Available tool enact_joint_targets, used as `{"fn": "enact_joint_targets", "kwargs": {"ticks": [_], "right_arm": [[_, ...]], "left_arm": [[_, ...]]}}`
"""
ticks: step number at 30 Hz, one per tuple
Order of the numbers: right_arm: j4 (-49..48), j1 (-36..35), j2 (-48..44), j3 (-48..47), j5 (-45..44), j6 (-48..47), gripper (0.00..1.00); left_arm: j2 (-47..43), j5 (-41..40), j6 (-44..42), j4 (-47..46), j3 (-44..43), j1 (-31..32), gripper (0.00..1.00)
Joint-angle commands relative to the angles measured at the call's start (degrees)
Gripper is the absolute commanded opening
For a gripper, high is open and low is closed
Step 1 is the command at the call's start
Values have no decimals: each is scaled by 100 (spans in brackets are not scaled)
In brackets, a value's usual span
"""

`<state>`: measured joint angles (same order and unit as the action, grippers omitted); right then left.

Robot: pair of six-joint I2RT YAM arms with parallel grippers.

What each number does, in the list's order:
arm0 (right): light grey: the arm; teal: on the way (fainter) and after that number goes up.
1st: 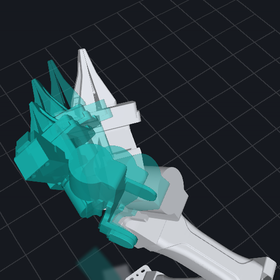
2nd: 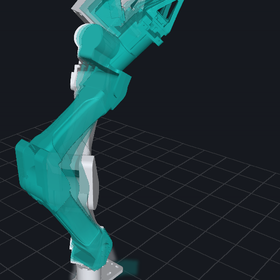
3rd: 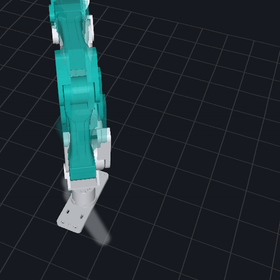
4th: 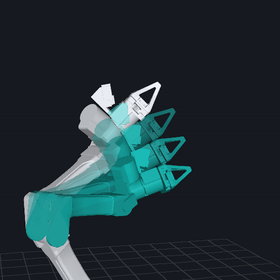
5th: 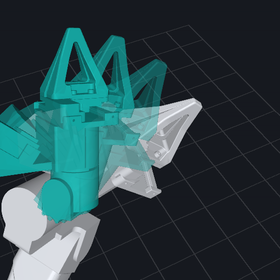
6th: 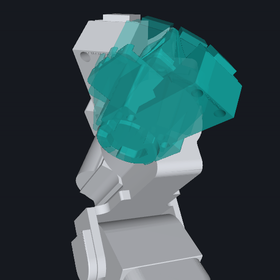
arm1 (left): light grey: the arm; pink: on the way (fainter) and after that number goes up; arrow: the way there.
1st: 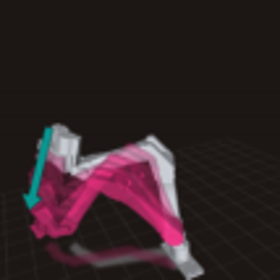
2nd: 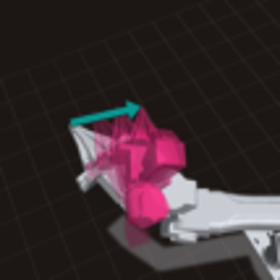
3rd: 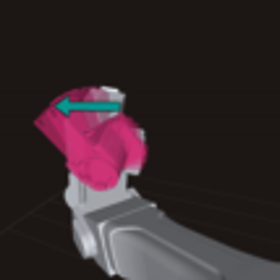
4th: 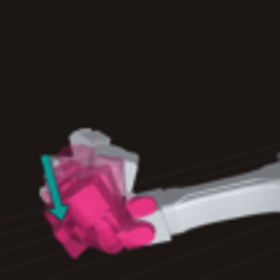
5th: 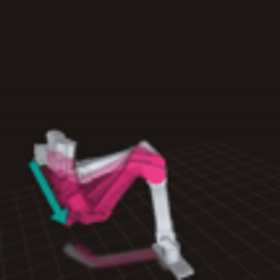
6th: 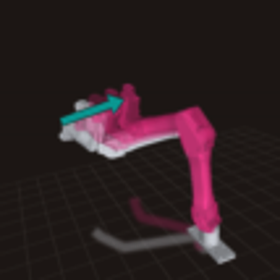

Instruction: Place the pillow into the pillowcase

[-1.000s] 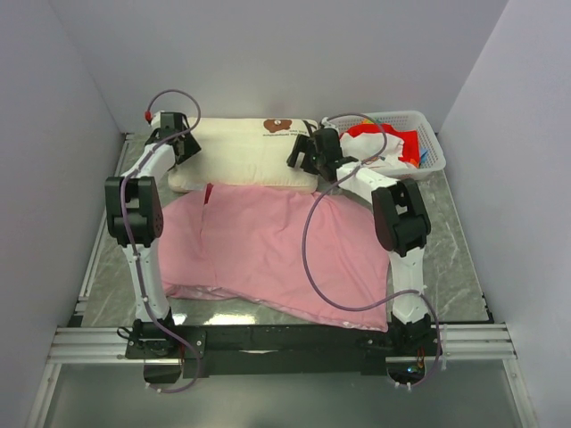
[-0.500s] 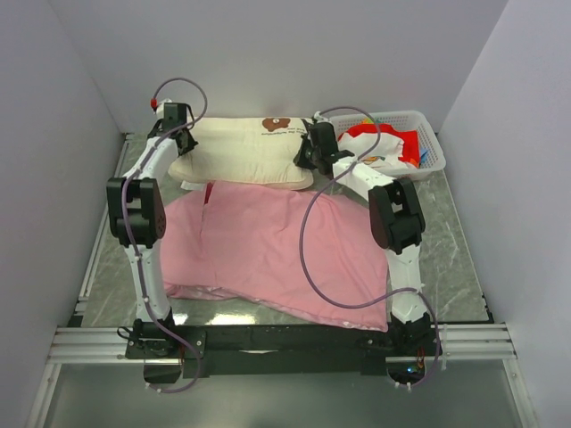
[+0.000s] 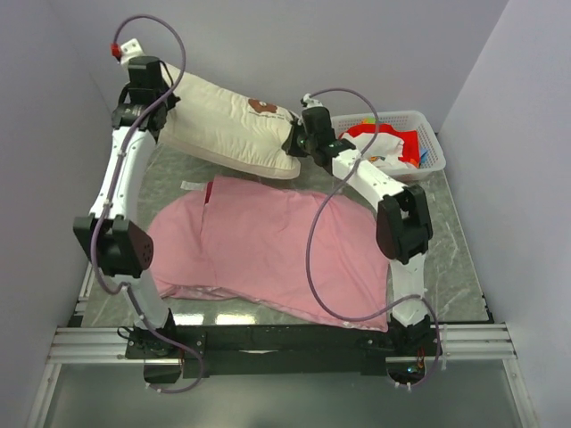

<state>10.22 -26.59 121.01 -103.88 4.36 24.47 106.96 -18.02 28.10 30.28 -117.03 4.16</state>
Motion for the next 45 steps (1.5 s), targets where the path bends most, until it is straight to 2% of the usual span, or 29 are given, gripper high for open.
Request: {"fn": "enact_joint_targets", "kwargs": {"ticks": [1,4,7,8,14,17,18,20,21,23,26,27,28,30,32,33,36,37,40,45], "right_arm": [[-398,-364,-1166,6,12,-337,0],[-424,-732,-1501,340,196,-250,0],[-661,-1223,-1861,919,232,-267,0],[-757,-1339,-1931,1035,180,-276,0],[-1274,-2147,-2239,1992,109,-153,0],[-1766,-2394,-2319,2625,239,84,0],[-1908,-2456,-2345,2792,276,154,0],[-2207,-2579,-2345,3162,346,312,0],[-2321,-2649,-2371,3276,390,365,0],[-2698,-2711,-2406,3610,513,549,0],[-2859,-2816,-2494,3795,698,638,0],[-2841,-2843,-2538,3822,663,621,7],[-2850,-2869,-2608,3926,602,594,34],[-2762,-2869,-2924,4076,409,594,53],[-2422,-2834,-3344,4270,-162,603,63],[-2324,-2808,-3495,4340,-355,629,76],[-1718,-2738,-4005,4586,-1278,813,87],[-1377,-2685,-4093,4648,-1567,857,88],[-1058,-2326,-4357,4980,-1762,1103,90],[-1057,-1106,-4902,5921,-1367,1446,92]], "left_arm": [[-912,-649,168,161,-57,-47,1],[-1455,-983,572,522,531,-47,1],[-2298,-1063,942,610,1593,-56,1],[-2528,-1133,1039,610,2214,-73,1],[-3962,-1213,1435,795,4166,-214,1],[-4367,-1152,1444,725,4967,-267,7],[-4411,-1099,1418,742,5101,-276,22],[-4525,-967,1339,786,5321,-276,46],[-4578,-792,1304,760,5375,-276,75],[-4736,-537,1181,646,5445,-276,96],[-4728,69,1014,575,5288,-258,100],[-4684,332,979,654,5218,-223,100],[-4580,439,883,663,5182,-110,99],[-4482,562,811,698,5120,84,97],[-4368,695,759,672,5147,461,95],[-4315,660,802,689,5138,628,95],[-4069,441,855,672,5182,1340,94],[-3930,240,864,698,5191,1663,95],[-3587,-60,882,760,5156,2156,99],[-2806,-913,987,944,4989,2852,99]]}}
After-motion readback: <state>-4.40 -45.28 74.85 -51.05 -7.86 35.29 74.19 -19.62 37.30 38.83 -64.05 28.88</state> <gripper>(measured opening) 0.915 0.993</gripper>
